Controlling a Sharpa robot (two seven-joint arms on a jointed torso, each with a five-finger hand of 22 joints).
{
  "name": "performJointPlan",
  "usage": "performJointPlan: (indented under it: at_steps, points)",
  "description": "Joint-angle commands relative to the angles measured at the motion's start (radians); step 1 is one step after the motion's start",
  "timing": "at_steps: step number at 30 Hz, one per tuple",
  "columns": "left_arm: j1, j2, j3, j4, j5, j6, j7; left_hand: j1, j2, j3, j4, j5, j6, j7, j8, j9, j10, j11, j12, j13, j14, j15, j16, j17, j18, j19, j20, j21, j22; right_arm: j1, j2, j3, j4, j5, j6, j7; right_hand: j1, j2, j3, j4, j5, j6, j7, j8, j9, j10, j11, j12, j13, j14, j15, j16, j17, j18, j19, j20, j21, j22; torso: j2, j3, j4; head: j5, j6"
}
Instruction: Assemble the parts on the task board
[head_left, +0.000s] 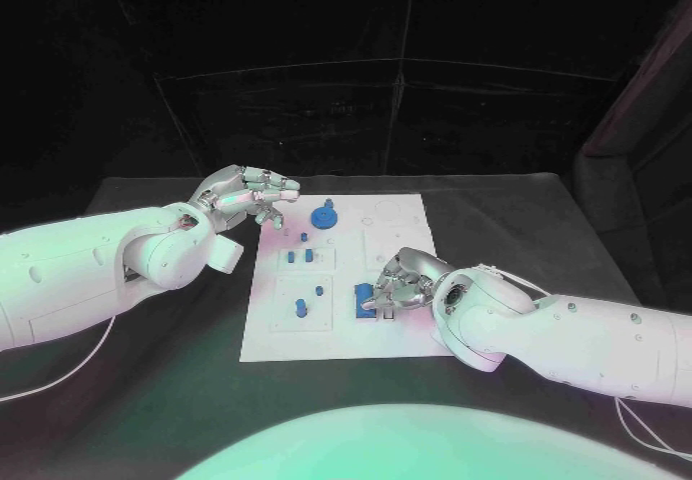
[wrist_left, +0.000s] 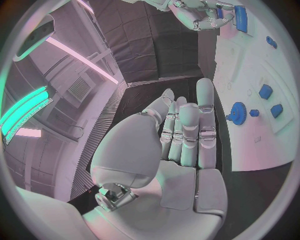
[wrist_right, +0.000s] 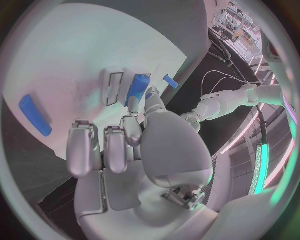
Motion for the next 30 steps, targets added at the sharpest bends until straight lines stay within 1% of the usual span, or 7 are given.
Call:
performJointPlan:
  at_steps: [1,11,14,16,23,26,30]
  points:
    - [0.001,-0.001,0.001,0.001,0.004,0.011,0.002,0.003,0.005,0.004,-0.001,0.002,-0.008,-0.002,0.004,-0.002,-0.008,0.002,0.004,-0.001,-0.005,0.002,-0.003,0.000,0.012,-0.008,-0.002,-0.002,0.000,0.001,0.002,0.000,0.003,-0.022,0.021,-0.015,0.018,0.005,-0.001,-0.010,-0.002,0.001,-0.004,0.000,0.002,0.011,-0.005,0.004,-0.001,0.068,-0.006,0.005,0.054,-0.006,0.012,-0.004,0.007,0.001,-0.001,0.0001,-0.0010,-0.001,0.000]
    - [0.002,-0.005,0.001,0.002,0.004,0.008,0.003,0.002,0.004,0.004,-0.001,0.002,-0.010,-0.001,0.004,-0.002,-0.009,0.003,0.004,-0.002,-0.006,0.003,-0.003,-0.001,0.011,-0.008,-0.002,-0.002,0.000,0.003,-0.067,0.001,0.049,-0.001,-0.082,0.114,0.024,0.021,-0.011,-0.023,0.064,-0.046,0.017,-0.043,-0.011,-0.006,0.010,-0.031,-0.021,0.063,0.004,-0.005,0.038,-0.003,0.003,0.001,-0.006,-0.020,-0.002,0.0015,-0.0032,-0.003,0.002]
    - [0.002,-0.005,0.001,0.002,0.004,0.007,0.003,0.002,0.004,0.004,-0.001,0.002,-0.010,-0.001,0.004,-0.002,-0.009,0.003,0.004,-0.002,-0.006,0.003,-0.003,-0.001,0.011,-0.008,-0.002,-0.002,0.000,0.008,-0.115,0.001,0.073,0.059,-0.053,0.178,0.030,0.037,-0.008,-0.023,0.154,-0.121,0.050,-0.105,-0.039,-0.031,0.036,-0.072,-0.050,0.058,0.024,-0.018,0.018,0.004,-0.015,0.014,-0.030,-0.063,-0.003,0.0001,-0.0030,-0.007,0.005]
    - [0.002,-0.005,0.001,0.002,0.004,0.007,0.003,0.002,0.004,0.004,-0.001,0.002,-0.010,-0.001,0.004,-0.002,-0.009,0.003,0.004,-0.002,-0.006,0.003,-0.003,-0.001,0.011,-0.008,-0.002,-0.002,0.000,0.013,-0.156,0.002,0.091,0.097,-0.027,0.200,0.026,0.037,-0.015,-0.021,0.169,-0.130,0.061,-0.127,-0.051,-0.041,0.048,-0.087,-0.060,0.057,0.035,-0.023,0.011,0.006,-0.020,0.026,-0.037,-0.073,-0.002,0.0009,-0.0032,-0.011,0.007]
    - [0.002,-0.005,0.001,0.001,0.004,0.005,0.005,0.002,0.004,0.004,-0.001,0.002,-0.010,-0.001,0.004,-0.002,-0.009,0.003,0.004,-0.002,-0.006,0.003,-0.003,-0.001,0.011,-0.008,-0.002,-0.002,0.000,0.020,-0.277,0.001,0.107,0.103,0.035,0.172,0.006,0.040,-0.034,-0.009,0.187,-0.108,0.062,-0.142,-0.064,-0.043,0.049,-0.090,-0.061,0.057,0.039,-0.025,0.013,0.009,-0.022,0.035,-0.040,-0.077,-0.003,0.0018,-0.0102,-0.022,0.012]
    - [0.001,-0.004,0.001,0.000,0.004,0.005,0.007,0.002,0.004,0.005,-0.002,0.002,-0.010,-0.001,0.005,-0.002,-0.009,0.003,0.004,-0.002,-0.006,0.003,-0.003,-0.001,0.011,-0.008,-0.001,-0.002,0.000,0.020,-0.307,0.001,0.105,0.070,0.046,0.146,0.004,0.040,-0.047,-0.004,0.285,-0.090,0.058,-0.153,-0.075,-0.055,0.046,-0.116,-0.080,0.056,0.037,-0.028,0.010,0.011,-0.024,0.034,-0.045,-0.084,-0.004,0.0033,-0.0145,-0.027,0.011]
    - [0.001,-0.003,0.000,-0.002,0.004,0.006,0.008,0.002,0.004,0.005,-0.002,0.002,-0.010,-0.001,0.005,-0.002,-0.009,0.003,0.004,-0.002,-0.006,0.003,-0.002,-0.001,0.011,-0.008,-0.001,-0.002,0.000,0.020,-0.325,0.001,0.098,0.005,0.063,0.098,-0.005,0.037,-0.062,0.006,0.294,-0.075,0.056,-0.162,-0.082,-0.060,0.044,-0.135,-0.094,0.057,0.036,-0.028,0.013,0.011,-0.023,0.034,-0.044,-0.083,-0.002,0.0046,-0.0143,-0.031,0.013]
